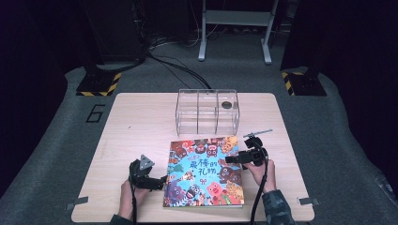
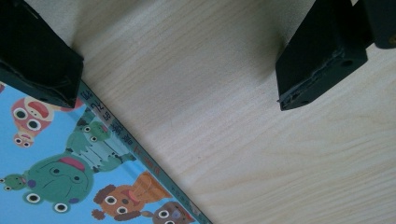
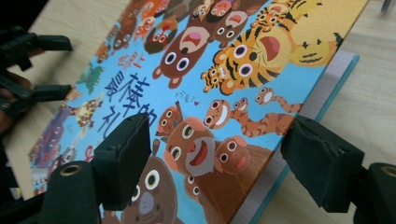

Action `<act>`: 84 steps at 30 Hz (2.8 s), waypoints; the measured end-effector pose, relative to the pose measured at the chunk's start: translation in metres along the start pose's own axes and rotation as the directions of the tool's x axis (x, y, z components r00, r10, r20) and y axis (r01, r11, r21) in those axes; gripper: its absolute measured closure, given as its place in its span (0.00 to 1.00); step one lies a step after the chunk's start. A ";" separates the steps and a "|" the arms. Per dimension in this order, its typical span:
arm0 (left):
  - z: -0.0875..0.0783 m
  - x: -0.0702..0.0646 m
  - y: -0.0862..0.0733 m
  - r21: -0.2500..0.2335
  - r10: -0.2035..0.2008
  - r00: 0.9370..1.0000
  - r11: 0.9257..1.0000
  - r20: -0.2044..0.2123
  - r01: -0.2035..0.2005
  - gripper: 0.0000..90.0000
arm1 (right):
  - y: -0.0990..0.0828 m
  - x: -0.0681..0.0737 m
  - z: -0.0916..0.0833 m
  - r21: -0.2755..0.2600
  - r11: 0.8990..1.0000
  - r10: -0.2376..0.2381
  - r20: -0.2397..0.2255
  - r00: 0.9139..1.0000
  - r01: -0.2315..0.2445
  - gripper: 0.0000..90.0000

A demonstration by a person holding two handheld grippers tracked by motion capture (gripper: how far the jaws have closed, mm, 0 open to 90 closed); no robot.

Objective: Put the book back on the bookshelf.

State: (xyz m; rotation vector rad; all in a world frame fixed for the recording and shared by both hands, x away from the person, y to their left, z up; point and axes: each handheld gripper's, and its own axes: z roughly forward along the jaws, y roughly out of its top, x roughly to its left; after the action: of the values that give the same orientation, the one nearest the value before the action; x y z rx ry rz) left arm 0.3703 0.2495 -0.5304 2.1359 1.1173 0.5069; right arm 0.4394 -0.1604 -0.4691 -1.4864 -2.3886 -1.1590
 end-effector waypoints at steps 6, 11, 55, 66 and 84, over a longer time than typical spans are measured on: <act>0.000 0.000 0.000 0.000 -0.001 1.000 1.000 0.000 0.001 0.01 | 0.008 0.005 0.001 0.006 1.000 -0.020 -0.011 1.000 0.020 0.26; 0.000 0.000 0.000 0.000 -0.001 1.000 1.000 0.000 0.001 0.01 | 0.018 0.010 0.001 0.010 0.999 -0.032 -0.029 0.999 0.032 0.27; 0.001 0.000 -0.001 -0.016 -0.014 1.000 1.000 0.005 0.014 0.02 | 0.089 0.011 0.013 0.019 1.000 -0.003 0.025 1.000 0.003 0.57; 0.001 0.000 -0.001 -0.016 -0.015 1.000 1.000 0.006 0.015 0.02 | 0.094 0.014 0.012 0.028 1.000 0.013 0.034 0.999 -0.014 0.58; 0.000 0.000 0.000 -0.010 -0.002 1.000 1.000 0.008 0.002 0.02 | 0.101 0.025 0.011 0.035 0.999 -0.031 0.081 0.996 0.028 0.57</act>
State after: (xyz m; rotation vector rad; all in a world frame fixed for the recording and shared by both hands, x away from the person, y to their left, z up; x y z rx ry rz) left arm 0.3701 0.2494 -0.5309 2.1262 1.1100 0.5020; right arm 0.5107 -0.1120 -0.4103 -1.5223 -2.4782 -1.0777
